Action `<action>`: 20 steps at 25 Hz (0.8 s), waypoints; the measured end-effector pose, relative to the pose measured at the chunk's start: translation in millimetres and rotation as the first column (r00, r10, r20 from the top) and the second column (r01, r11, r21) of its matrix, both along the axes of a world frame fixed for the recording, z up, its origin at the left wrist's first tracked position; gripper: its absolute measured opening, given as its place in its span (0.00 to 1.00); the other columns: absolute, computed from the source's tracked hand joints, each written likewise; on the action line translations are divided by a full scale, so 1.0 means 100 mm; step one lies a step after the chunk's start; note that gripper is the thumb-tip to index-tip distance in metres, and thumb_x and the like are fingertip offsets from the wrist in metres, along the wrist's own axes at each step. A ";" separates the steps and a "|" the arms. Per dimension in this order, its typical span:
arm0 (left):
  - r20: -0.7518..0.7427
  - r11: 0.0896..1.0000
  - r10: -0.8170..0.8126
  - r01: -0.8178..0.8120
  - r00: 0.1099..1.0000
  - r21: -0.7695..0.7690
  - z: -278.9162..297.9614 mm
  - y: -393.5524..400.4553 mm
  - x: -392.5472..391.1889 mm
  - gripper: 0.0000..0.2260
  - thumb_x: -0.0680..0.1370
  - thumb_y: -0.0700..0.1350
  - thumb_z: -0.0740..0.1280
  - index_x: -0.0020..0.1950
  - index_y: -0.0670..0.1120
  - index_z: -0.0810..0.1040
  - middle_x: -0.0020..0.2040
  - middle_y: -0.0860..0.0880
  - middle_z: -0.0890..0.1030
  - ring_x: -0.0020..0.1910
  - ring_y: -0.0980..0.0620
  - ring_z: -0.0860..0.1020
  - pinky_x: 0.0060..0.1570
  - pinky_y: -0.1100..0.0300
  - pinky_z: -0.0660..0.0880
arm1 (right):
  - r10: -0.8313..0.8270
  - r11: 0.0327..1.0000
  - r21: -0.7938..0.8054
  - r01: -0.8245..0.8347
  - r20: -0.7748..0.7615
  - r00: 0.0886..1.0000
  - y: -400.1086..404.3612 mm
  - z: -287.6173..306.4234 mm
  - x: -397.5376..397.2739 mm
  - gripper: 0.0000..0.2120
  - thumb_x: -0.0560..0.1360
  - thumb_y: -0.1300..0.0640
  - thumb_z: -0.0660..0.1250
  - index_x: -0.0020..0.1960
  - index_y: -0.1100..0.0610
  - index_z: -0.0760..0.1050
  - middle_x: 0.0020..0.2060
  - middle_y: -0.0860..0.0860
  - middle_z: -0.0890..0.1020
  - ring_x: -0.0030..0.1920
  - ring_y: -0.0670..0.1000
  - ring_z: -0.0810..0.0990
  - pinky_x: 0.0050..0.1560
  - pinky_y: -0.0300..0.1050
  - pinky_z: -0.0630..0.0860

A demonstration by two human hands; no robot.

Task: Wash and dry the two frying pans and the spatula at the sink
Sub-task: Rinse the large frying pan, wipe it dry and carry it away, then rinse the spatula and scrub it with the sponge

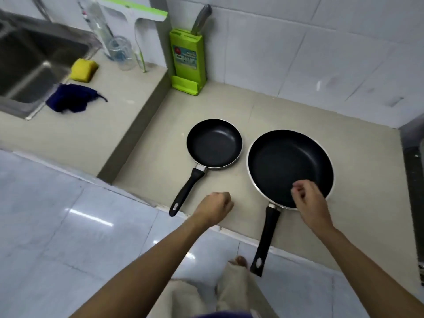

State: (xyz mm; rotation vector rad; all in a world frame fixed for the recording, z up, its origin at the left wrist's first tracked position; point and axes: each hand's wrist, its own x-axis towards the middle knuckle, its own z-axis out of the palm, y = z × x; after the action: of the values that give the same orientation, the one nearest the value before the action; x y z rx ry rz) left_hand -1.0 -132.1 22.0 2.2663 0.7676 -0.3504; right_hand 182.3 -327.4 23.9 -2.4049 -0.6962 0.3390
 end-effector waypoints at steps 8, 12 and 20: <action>0.122 0.915 0.300 -0.322 0.946 0.242 0.36 1.84 -2.37 0.20 0.83 0.49 0.55 0.70 0.39 0.69 0.71 0.41 0.70 0.70 0.42 0.69 0.67 0.51 0.66 | 0.717 0.651 -0.270 -0.709 -0.088 0.691 2.43 0.25 -2.17 0.19 0.83 0.49 0.52 0.67 0.57 0.70 0.63 0.53 0.75 0.66 0.55 0.72 0.65 0.49 0.68; -0.053 0.846 0.426 -0.377 0.903 0.378 0.48 2.69 -3.46 0.24 0.84 0.49 0.50 0.77 0.36 0.55 0.78 0.39 0.55 0.77 0.44 0.53 0.74 0.51 0.53 | 0.850 0.486 -0.281 -0.828 -0.070 0.522 3.74 0.61 -3.10 0.24 0.82 0.45 0.49 0.71 0.59 0.65 0.68 0.57 0.71 0.67 0.57 0.71 0.65 0.50 0.69; 0.042 0.715 0.521 -0.463 0.852 0.523 1.22 4.55 -4.10 0.25 0.84 0.51 0.49 0.76 0.36 0.56 0.78 0.38 0.56 0.77 0.41 0.53 0.75 0.47 0.53 | 0.895 0.437 -0.240 -0.867 0.216 0.391 6.02 1.53 -3.68 0.25 0.82 0.43 0.48 0.69 0.60 0.65 0.66 0.58 0.72 0.64 0.61 0.73 0.57 0.54 0.71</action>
State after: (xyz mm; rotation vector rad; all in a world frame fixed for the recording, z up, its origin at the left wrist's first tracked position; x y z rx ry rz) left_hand -410.8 322.5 144.1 2.4018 1.6526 0.0019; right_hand -185.5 274.5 177.2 -1.9183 -2.1855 0.3986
